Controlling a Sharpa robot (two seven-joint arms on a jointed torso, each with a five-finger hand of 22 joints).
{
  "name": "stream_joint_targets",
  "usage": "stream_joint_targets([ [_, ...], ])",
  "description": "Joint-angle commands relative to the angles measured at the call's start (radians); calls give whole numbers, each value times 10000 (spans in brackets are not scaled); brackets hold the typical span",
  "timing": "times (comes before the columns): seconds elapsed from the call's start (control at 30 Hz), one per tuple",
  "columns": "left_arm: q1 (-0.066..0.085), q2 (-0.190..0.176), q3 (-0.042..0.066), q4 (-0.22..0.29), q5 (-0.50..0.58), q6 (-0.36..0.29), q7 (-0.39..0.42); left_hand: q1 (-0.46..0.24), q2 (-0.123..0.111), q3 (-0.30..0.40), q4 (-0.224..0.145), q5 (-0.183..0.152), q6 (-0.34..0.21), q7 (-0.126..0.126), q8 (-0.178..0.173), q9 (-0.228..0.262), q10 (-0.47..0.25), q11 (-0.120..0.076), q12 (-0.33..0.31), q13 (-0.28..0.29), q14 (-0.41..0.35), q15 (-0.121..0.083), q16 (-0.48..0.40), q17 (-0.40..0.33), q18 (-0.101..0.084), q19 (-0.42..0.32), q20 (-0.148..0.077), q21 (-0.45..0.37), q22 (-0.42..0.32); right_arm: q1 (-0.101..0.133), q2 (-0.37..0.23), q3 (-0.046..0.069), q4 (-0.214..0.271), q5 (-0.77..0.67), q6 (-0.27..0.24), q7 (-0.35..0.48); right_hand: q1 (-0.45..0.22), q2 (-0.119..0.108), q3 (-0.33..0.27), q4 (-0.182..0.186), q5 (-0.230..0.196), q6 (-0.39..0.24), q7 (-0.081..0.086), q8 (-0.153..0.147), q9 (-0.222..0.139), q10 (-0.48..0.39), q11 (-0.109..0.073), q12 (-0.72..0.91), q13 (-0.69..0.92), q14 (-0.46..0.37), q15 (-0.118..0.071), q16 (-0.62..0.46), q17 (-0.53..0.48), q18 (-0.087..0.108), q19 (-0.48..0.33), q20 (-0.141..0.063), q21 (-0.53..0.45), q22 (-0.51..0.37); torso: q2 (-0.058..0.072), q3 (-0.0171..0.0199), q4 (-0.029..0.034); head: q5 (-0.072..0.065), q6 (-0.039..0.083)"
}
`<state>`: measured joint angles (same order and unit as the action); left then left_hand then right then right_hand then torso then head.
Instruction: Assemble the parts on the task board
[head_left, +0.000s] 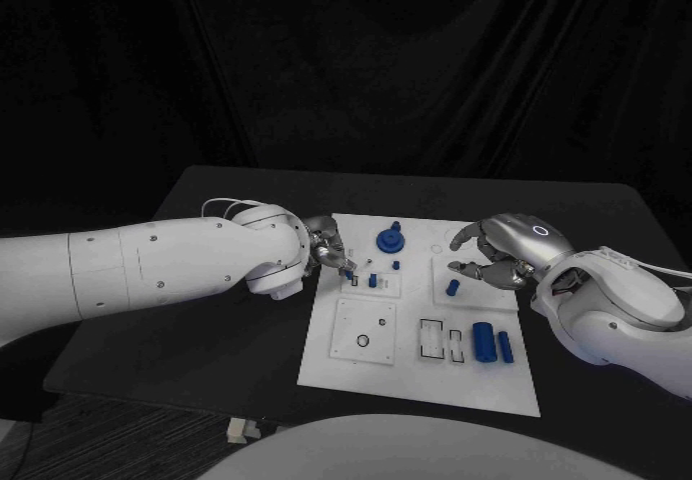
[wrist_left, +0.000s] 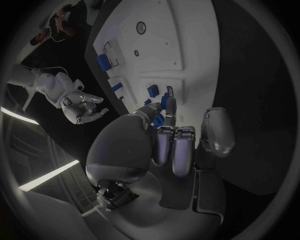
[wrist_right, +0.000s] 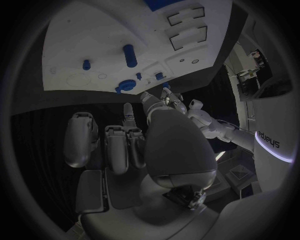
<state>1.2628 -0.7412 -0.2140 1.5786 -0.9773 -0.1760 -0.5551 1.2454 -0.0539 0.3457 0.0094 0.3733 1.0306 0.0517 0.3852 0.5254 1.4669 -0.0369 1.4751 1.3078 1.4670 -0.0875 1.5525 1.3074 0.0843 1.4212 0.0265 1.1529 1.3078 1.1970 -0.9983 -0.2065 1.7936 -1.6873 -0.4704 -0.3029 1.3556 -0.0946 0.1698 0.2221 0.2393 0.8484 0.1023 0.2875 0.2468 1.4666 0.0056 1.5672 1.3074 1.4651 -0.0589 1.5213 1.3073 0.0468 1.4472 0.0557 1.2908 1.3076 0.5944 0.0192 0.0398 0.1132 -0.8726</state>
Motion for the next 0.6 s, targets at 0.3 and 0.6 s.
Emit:
stream_joint_targets([
  [0.3,-334,1,5,11,-637,-993,728,51,61,861,-840,-51,-114,-14,-33,31,626,42,-98,1915,945,38,-63,2452,-60,11,12,-91,1585,-42,-55,5,21,-40,-193,-1,86,-4,30,43,60,67,0,-6,-19,1042,52,36,2634,836,47,-79,1825,188,-82,8,-94,1743,17,-1,4,-41,0],
  [0.6,-409,30,5,-70,-689,-945,750,51,69,855,-830,-68,-123,-12,-33,40,626,46,-99,1915,943,42,-67,2449,-58,4,15,-106,1582,-47,-44,5,26,-40,-207,12,90,-8,27,47,59,73,0,-13,-33,1042,56,36,2634,826,49,-107,1788,195,-96,9,-131,1731,7,-2,6,-63,0],
])
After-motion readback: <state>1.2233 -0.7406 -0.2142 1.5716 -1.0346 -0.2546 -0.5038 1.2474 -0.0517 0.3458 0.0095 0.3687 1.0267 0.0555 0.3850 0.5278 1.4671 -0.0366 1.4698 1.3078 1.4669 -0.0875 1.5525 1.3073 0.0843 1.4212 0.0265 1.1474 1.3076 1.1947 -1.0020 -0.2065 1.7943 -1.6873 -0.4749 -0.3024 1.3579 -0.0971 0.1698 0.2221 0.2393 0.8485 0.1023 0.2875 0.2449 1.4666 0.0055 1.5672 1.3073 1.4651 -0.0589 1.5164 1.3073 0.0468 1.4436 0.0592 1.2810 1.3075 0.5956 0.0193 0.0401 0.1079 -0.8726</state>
